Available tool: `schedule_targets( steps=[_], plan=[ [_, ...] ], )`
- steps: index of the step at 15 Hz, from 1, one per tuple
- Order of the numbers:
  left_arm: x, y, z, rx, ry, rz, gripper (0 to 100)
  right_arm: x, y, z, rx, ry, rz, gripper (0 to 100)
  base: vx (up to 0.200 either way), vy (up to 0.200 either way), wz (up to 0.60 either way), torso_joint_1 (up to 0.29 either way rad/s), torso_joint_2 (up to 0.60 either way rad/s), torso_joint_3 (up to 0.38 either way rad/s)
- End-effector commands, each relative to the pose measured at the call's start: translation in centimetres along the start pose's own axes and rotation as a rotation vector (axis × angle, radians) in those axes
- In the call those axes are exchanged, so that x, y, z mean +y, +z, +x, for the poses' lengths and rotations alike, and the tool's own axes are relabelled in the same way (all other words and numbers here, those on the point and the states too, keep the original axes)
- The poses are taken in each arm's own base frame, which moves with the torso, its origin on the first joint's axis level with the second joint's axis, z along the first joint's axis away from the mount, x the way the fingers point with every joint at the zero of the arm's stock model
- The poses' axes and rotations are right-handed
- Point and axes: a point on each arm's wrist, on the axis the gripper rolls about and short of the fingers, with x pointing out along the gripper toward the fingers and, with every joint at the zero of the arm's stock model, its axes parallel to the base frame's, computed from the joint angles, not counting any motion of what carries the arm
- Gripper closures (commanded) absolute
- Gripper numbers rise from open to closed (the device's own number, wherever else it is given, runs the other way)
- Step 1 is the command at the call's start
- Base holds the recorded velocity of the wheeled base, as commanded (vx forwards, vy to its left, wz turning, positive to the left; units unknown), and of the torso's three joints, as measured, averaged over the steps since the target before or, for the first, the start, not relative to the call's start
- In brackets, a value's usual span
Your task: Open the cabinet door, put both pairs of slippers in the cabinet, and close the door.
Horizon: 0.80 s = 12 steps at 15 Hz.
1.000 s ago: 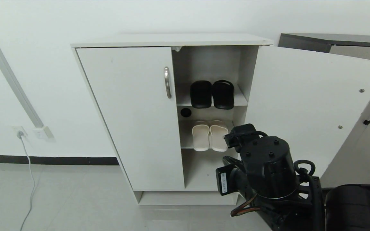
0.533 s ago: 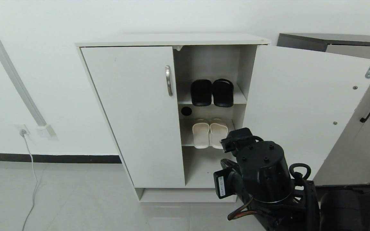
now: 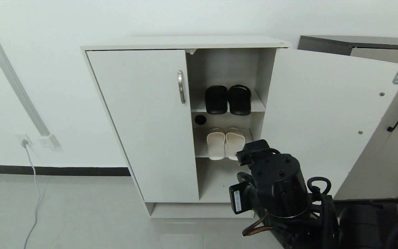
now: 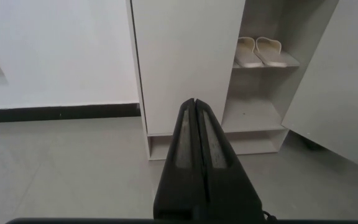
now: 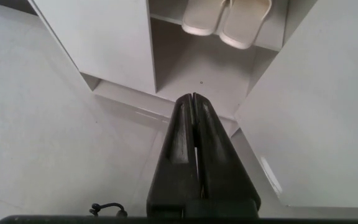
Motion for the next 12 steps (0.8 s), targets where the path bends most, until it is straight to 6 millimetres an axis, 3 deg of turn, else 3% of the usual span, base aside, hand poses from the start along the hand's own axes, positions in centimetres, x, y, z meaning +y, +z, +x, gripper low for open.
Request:
schedule_targets(
  steps=[1,6,9,12],
  plan=[
    [0.0,0.0,0.01,0.001,-0.002,0.0,100,0.05,-0.22,0.26,0.006,-0.004,-0.004,100,0.0,0.0,0.0,0.0,0.0,0.0],
    [0.0,0.0,0.01,0.001,0.0,0.0,100,0.14,-0.3,0.48,-0.001,0.0,-0.003,100,0.0,0.0,0.0,0.0,-0.03,-0.026],
    [0.0,-0.02,0.01,0.003,0.0,0.0,100,0.16,-0.35,0.51,0.0,-0.001,-0.004,100,0.0,0.0,0.0,0.012,-0.19,-0.315],
    [0.0,0.0,0.01,0.001,0.0,0.0,100,0.15,-0.35,0.51,-0.001,-0.002,-0.004,100,0.0,0.0,0.0,0.038,-0.52,-0.369]
  ],
)
